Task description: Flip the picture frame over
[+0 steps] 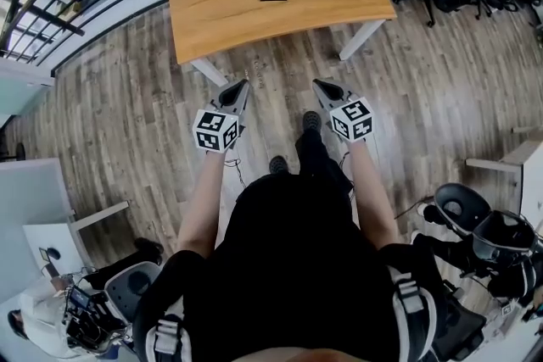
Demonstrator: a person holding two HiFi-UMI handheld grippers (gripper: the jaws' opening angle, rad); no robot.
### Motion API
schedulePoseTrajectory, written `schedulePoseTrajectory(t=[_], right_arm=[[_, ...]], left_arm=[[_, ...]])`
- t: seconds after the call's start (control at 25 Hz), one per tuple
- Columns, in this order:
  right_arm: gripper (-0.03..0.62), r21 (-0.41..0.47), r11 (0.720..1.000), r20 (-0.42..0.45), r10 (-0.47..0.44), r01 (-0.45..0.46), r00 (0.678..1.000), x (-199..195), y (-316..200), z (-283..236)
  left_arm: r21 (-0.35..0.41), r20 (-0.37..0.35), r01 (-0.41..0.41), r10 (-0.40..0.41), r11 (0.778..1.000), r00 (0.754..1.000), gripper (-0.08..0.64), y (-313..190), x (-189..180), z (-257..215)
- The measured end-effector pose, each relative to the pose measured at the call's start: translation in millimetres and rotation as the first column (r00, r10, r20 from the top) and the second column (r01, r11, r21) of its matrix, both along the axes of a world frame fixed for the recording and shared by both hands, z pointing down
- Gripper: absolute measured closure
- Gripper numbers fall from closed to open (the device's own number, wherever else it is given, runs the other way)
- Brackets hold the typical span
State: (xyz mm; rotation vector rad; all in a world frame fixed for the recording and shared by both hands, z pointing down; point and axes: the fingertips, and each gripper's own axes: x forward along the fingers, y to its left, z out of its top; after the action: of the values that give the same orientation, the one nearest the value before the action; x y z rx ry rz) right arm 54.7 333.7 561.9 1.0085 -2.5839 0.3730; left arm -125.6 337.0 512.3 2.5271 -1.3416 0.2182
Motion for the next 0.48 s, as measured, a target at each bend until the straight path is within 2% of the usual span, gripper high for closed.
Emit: schedulePoseTrajectory(t=[0.32, 0.4, 0.48], right_arm=[[0.583, -0.002, 1.0, 0.019, -0.026, 0.026, 0.999, 5, -35, 1], [0.543, 0.002, 0.999, 0.038, -0.036, 0.036, 0.999, 4, -44, 0], [0.46, 0.01, 0.999, 0.053, -0.043, 0.042, 0.998, 4, -54, 0]], left_arm=[[0.006, 0.007, 0.015, -0.015, 1.0, 1.0, 0.54, -33, 7, -1], [0.018, 0.002, 0.023, -0.023, 1.0, 1.0, 0.538, -42, 8, -2], [0.023, -0.002, 0.031, -0.031, 0.999, 1.0, 0.531, -51, 9, -2]])
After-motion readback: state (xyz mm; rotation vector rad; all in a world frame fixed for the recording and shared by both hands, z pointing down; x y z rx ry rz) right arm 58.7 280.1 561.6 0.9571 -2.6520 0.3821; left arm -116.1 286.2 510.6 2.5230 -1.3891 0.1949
